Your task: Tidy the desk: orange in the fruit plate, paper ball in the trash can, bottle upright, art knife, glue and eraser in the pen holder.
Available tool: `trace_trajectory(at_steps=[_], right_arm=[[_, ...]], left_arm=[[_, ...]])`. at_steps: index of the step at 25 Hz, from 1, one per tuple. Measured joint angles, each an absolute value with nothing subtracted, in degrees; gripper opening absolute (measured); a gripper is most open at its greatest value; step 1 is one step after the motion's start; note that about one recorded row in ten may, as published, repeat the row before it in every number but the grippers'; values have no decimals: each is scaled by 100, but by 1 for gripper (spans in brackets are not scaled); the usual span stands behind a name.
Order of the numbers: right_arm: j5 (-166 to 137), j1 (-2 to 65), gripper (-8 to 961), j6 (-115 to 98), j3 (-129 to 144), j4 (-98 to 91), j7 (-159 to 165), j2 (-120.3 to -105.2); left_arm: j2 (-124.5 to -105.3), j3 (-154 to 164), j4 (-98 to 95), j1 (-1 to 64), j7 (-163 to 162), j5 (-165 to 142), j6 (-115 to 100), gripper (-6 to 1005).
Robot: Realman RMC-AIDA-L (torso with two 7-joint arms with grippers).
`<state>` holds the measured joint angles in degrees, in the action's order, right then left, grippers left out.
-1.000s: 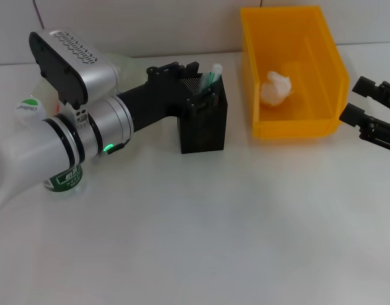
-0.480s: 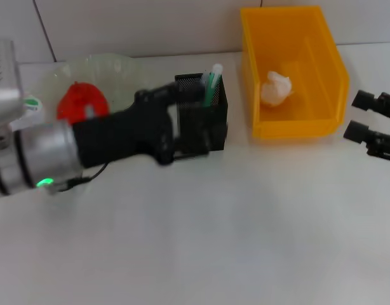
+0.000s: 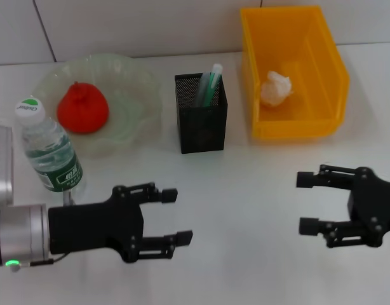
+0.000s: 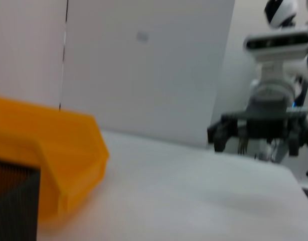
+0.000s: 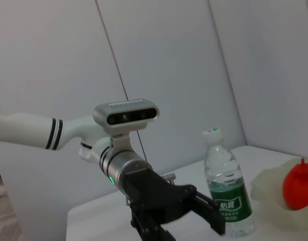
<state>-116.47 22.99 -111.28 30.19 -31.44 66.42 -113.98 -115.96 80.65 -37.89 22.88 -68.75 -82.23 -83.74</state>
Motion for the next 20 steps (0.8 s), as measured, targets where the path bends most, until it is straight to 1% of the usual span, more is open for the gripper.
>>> trace_trajectory(at_steps=[2,3,4,13,14,20], right_arm=[[-11682,2289,829,-11075,3048,-3154,6341,-11533],[-11682,2289,829,-11075,3048,-3154,6341,-11533],[-11788,2297,829,-10967,3057,-3165,6136,-11636],[-12016,2349,829,-10589,3062,-3140,6102,-11677],[-12044,2360,829,-10518,3063,-3130,6091,-11711],[-12050,2373,829,-10450,3066,-3132,6079,-11759]], left_arm=[[-11618,8054,-3716,2232,-6909,-8532,-8245,787],[-11613,8028,-3648,2219,-6910,-8564,-8236,787],[-11607,7963,-3581,2209,-6910,-8571,-8244,787],[-11609,7673,-3554,2130,-6883,-8584,-8358,787],[-11610,7658,-3554,2127,-6881,-8585,-8368,787],[-11598,7652,-3557,2121,-6906,-8588,-8388,787]])
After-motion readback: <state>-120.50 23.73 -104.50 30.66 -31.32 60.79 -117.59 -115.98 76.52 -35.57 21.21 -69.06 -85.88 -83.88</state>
